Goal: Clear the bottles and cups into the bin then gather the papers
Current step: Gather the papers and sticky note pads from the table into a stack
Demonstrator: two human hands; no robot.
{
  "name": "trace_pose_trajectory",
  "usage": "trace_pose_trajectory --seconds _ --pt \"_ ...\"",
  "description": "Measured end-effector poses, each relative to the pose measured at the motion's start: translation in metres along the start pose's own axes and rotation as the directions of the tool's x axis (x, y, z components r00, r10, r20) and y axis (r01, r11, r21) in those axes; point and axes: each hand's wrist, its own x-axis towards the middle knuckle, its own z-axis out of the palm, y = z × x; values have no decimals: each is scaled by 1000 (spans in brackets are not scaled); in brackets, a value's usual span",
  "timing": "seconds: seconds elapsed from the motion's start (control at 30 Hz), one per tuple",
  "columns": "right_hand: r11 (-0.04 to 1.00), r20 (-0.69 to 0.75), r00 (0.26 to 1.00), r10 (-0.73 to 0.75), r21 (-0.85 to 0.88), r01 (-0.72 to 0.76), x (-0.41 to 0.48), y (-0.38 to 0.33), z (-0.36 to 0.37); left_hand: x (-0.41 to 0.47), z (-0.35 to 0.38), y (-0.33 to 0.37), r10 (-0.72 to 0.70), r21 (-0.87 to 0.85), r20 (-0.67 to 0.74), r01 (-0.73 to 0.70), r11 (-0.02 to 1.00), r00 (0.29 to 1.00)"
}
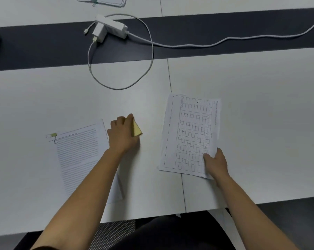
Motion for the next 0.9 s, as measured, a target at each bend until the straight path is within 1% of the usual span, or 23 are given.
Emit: trace_pose_trajectory --seconds 0.07,0.17,0.3,0.37,0.43,0.5,0.53,0.6,0.67,0.73,0.8,0.87,0.9 --pt "1000 2 1000 -10 0 10 -2 -1 -2 -8 5 4 -41 0 -3 41 999 999" --pt "1000 7 1000 -28 -10 28 -7 0 -5 -21 15 12 -40 42 26 39 998 999" --pt "999 26 999 -38 -11 38 -16 6 -12 -43 31 17 -15 -20 -9 15 1000 1000" --pt "999 45 998 -43 -12 44 -22 9 -18 -57 34 20 -12 -102 -15 10 995 1000" --pt "997 69 995 -75 -3 76 -33 11 -27 -77 33 27 -62 -264 -31 51 963 998" --pt "991 92 987 -130 24 128 -46 10 -38 -100 26 36 -145 -441 -57 105 891 988" --pt "986 97 981 -166 38 163 -53 8 -45 -113 22 41 -195 -538 -68 128 833 978" --pt "968 98 965 -245 77 238 -69 5 -59 -140 13 48 -301 -716 -91 147 683 949" --pt "939 99 939 -329 140 314 -87 3 -75 -171 0 55 -393 -827 -103 141 545 914" --pt "904 101 908 -406 193 382 -106 3 -91 -207 -11 63 -446 -899 -110 102 425 888" --pt "864 107 873 -476 243 442 -124 7 -107 -247 -19 70 -488 -930 -143 51 363 861" --pt "823 125 831 -542 281 494 -142 14 -120 -288 -23 77 -537 -936 -188 16 352 822" --pt "804 136 811 -569 301 514 -148 19 -124 -308 -22 79 -561 -932 -213 6 362 800"
